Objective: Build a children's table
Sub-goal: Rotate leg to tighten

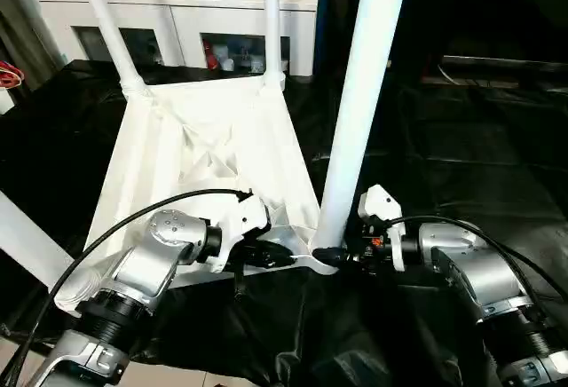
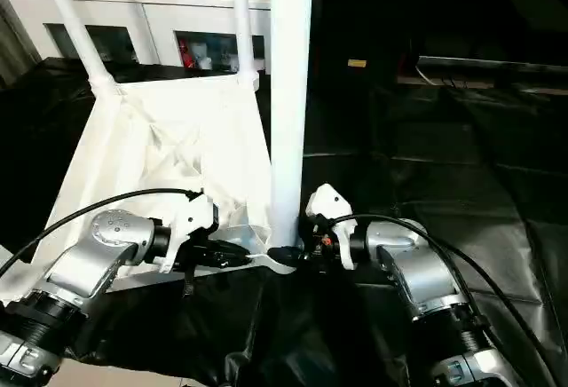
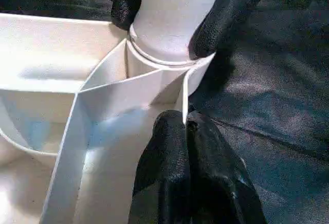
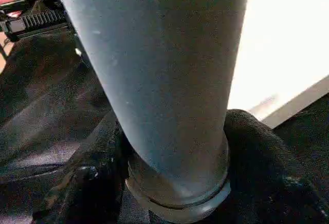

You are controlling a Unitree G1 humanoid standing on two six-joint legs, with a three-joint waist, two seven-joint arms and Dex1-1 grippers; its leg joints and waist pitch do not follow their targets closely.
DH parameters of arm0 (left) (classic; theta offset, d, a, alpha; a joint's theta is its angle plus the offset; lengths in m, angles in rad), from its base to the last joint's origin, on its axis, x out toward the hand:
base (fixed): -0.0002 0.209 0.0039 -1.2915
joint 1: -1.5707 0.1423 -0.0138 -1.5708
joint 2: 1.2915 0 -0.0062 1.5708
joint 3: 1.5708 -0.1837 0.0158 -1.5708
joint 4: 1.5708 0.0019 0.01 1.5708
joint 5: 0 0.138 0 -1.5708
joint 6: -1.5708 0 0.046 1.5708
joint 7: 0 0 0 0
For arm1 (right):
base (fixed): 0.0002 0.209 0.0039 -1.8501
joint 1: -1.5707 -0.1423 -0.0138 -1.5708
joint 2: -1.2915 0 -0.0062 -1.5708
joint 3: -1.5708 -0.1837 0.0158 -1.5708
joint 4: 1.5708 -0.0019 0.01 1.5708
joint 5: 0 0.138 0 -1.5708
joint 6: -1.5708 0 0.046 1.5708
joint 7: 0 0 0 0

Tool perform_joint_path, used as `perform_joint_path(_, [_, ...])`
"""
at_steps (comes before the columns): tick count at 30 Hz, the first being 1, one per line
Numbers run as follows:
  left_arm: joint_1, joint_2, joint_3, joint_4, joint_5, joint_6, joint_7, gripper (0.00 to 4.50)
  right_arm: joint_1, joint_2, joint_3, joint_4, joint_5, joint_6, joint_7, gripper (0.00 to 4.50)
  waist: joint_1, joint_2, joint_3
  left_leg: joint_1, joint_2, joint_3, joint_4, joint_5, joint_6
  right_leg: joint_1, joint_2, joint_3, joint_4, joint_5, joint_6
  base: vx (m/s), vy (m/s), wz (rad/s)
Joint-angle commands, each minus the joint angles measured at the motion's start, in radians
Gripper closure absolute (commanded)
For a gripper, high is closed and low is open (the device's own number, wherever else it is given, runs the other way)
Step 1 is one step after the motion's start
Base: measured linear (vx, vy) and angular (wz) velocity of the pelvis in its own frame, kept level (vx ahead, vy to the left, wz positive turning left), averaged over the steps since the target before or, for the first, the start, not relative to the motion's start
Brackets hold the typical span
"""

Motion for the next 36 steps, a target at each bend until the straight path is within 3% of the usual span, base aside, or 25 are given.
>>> perform_joint_path(1, [-0.034,-0.028,0.008,-0.034,-0.027,-0.026,0.024,4.50,0.036,0.032,0.093,-0.033,0.007,0.000,0.049,2.02,-0.004,-0.009,-0.067,0.012,0.063,-0.029,-0.069,-0.153,0.073,0.049,-0.070,0.060,-0.068,-0.234,-0.215,0.000,0.000,0.00])
perform_joint_path(5, [-0.038,-0.066,0.023,-0.031,-0.009,-0.007,0.108,4.50,0.067,0.084,0.075,-0.023,-0.013,-0.018,-0.059,2.02,-0.006,-0.008,-0.062,0.015,0.063,-0.030,-0.073,-0.198,0.058,0.047,-0.070,0.059,-0.077,-0.294,-0.201,0.000,0.000,0.00])
perform_joint_path(9, [-0.051,-0.123,0.029,-0.023,0.016,0.014,0.209,4.50,0.068,0.170,0.046,0.030,-0.059,-0.020,-0.247,2.03,-0.014,-0.010,-0.055,0.021,0.061,-0.034,-0.077,-0.273,0.022,0.040,-0.071,0.057,-0.093,-0.431,-0.164,0.000,0.000,0.00])
perform_joint_path(10, [-0.062,-0.169,0.030,-0.015,0.036,0.034,0.286,4.50,0.059,0.241,0.016,0.073,-0.081,-0.014,-0.387,2.03,-0.022,-0.008,-0.050,0.023,0.057,-0.036,-0.078,-0.300,0.004,0.034,-0.072,0.054,-0.102,-0.502,-0.142,0.000,0.000,0.00])
perform_joint_path(12, [-0.073,-0.205,0.034,-0.007,0.049,0.056,0.345,4.50,0.040,0.293,-0.007,0.106,-0.091,-0.009,-0.484,2.03,-0.040,-0.011,-0.049,0.023,0.053,-0.045,-0.078,-0.346,-0.012,0.036,-0.074,0.043,-0.111,-0.587,-0.101,-0.026,0.001,-0.03])
perform_joint_path(15, [-0.086,-0.248,0.035,0.004,0.070,0.075,0.415,4.50,0.006,0.366,-0.054,0.151,-0.097,0.011,-0.625,2.03,-0.066,-0.008,-0.049,0.022,0.048,-0.051,-0.076,-0.384,-0.010,0.033,-0.074,0.034,-0.125,-0.639,-0.064,0.000,0.000,0.00])
perform_joint_path(17, [-0.090,-0.263,0.034,0.007,0.076,0.082,0.438,4.50,-0.010,0.390,-0.067,0.167,-0.093,0.011,-0.661,2.03,-0.076,-0.004,-0.052,0.013,0.050,-0.057,-0.080,-0.379,-0.002,0.040,-0.074,0.030,-0.123,-0.604,-0.064,0.000,0.000,0.00])
perform_joint_path(18, [-0.095,-0.283,0.032,0.010,0.086,0.090,0.466,4.50,-0.031,0.417,-0.072,0.189,-0.097,-0.007,-0.697,2.03,-0.082,0.000,-0.055,0.012,0.054,-0.058,-0.084,-0.374,0.003,0.042,-0.073,0.031,-0.120,-0.546,-0.079,0.000,0.000,0.00])
perform_joint_path(21, [-0.095,-0.312,0.031,0.007,0.107,0.097,0.502,4.50,-0.060,0.456,-0.066,0.227,-0.130,-0.065,-0.739,2.03,-0.093,-0.006,-0.055,0.013,0.052,-0.053,-0.081,-0.374,0.009,0.037,-0.074,0.036,-0.116,-0.488,-0.120,0.000,0.000,0.00])
perform_joint_path(23, [-0.091,-0.312,0.026,-0.001,0.109,0.095,0.494,4.50,-0.064,0.462,-0.064,0.235,-0.133,-0.098,-0.734,2.03,-0.092,-0.006,-0.057,0.010,0.051,-0.050,-0.080,-0.350,0.025,0.040,-0.077,0.039,-0.113,-0.471,-0.129,0.000,0.000,0.00])
perform_joint_path(26, [-0.080,-0.292,0.017,-0.016,0.100,0.087,0.468,4.50,-0.056,0.453,-0.079,0.210,-0.088,-0.085,-0.676,1.33,-0.089,-0.008,-0.061,0.005,0.055,-0.046,-0.080,-0.296,0.047,0.046,-0.074,0.045,-0.101,-0.375,-0.160,0.000,0.000,0.00])
perform_joint_path(32, [-0.057,-0.228,0.021,-0.049,0.075,0.070,0.371,4.50,-0.044,0.337,-0.064,0.160,-0.072,-0.084,-0.526,0.71,-0.080,-0.007,-0.069,-0.004,0.056,-0.039,-0.071,-0.188,0.095,0.055,-0.073,0.047,-0.081,-0.230,-0.212,0.000,0.000,0.00])
perform_joint_path(36, [-0.049,-0.189,0.021,-0.060,0.057,0.058,0.306,4.50,-0.039,0.257,-0.050,0.134,-0.064,-0.080,-0.418,0.61,-0.072,-0.005,-0.071,0.001,0.056,-0.036,-0.067,-0.152,0.114,0.054,-0.070,0.048,-0.075,-0.184,-0.232,0.000,0.000,0.00])
